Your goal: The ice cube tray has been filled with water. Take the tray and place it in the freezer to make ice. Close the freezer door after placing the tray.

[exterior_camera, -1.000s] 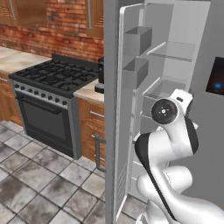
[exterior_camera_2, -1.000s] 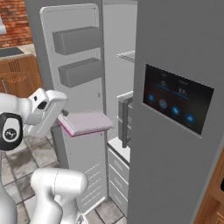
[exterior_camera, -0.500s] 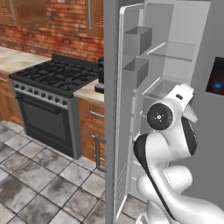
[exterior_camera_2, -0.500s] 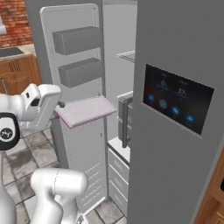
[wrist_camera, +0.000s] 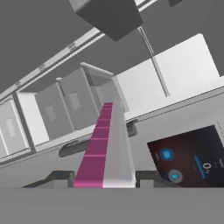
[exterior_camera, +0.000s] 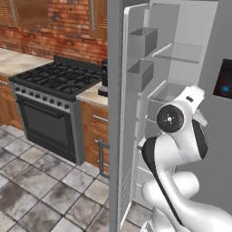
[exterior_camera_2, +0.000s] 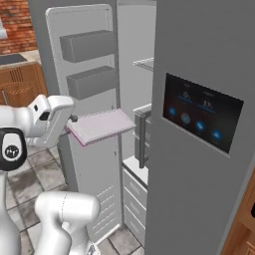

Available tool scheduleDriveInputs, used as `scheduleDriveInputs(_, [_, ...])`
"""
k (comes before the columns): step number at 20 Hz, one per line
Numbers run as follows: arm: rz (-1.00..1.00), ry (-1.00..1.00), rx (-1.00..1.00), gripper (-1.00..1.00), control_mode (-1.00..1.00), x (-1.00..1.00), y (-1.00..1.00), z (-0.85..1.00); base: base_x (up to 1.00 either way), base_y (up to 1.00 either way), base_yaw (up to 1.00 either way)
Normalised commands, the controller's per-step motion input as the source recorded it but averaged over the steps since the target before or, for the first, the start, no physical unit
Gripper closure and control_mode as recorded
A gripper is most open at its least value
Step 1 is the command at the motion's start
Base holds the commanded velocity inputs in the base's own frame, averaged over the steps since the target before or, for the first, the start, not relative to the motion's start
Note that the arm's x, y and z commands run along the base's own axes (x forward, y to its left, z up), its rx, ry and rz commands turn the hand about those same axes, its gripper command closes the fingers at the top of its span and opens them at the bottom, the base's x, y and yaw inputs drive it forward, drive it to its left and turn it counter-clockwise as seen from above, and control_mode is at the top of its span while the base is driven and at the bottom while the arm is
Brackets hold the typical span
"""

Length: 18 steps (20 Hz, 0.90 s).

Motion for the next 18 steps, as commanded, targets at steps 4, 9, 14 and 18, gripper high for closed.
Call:
scheduleDriveInputs(4, [0.03,-0.08,0.0,1.0,-1.0,0.0,0.0,-0.17,0.0,0.0,0.0])
scheduleDriveInputs(9, [0.09,-0.09,0.0,1.0,-1.0,0.0,0.0,-0.16,0.0,0.0,0.0])
scheduleDriveInputs(14, [0.15,-0.01,0.0,1.0,-1.0,0.0,0.0,-0.08,0.0,0.0,0.0])
scheduleDriveInputs(18, [0.18,0.0,0.0,1.0,-1.0,0.0,-0.02,-0.07,0.0,0.0,0.0])
